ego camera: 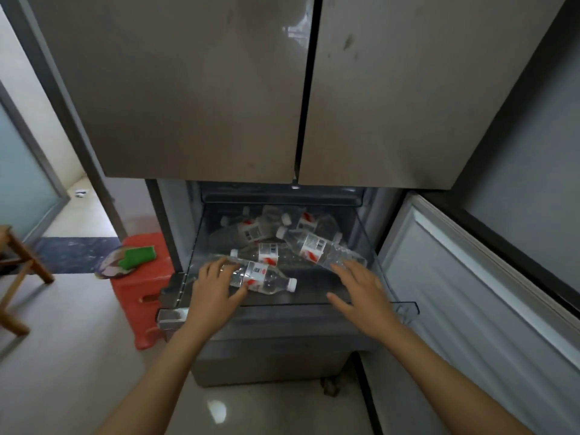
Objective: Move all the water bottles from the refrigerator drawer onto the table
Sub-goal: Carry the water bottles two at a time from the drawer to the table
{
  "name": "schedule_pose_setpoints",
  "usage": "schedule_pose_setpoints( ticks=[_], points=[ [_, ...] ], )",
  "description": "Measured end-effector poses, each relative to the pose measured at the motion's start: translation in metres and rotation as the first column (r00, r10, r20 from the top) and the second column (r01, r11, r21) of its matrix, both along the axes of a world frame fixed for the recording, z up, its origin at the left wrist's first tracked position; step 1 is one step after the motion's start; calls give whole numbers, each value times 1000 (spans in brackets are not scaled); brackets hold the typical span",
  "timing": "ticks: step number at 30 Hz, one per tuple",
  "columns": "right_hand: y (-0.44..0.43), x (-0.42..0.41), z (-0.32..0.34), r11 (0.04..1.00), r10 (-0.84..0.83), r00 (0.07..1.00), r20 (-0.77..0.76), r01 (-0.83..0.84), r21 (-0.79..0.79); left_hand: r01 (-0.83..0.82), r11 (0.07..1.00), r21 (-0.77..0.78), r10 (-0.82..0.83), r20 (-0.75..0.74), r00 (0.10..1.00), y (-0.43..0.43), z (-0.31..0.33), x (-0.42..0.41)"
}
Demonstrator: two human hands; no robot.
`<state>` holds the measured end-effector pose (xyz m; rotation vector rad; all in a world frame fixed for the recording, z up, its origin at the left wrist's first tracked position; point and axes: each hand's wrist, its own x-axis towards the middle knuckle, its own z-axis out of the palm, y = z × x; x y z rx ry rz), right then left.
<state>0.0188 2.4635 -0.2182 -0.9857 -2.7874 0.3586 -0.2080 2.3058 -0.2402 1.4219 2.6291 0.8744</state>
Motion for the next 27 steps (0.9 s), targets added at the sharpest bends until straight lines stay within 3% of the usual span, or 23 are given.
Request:
schedule_pose_setpoints(
  ticks=[10,13,16,27],
  points=[
    [69,-69,-17,985,149,987,67,-142,-93,-155,968,-197,133,-119,984,6,-8,7],
    [77,-93,-24,986,162,982,95,-158,-53,-176,957,-230,154,-111,982,5,-6,6],
    [89,-113,-29,990,129,978,162,-136,29,-191,953,-233,166,-123,978,6,-4,8],
    [107,-147,-43,998,14,959,282,-33,62,-185,947,-263,156,-127,979,6,2,8]
  ],
)
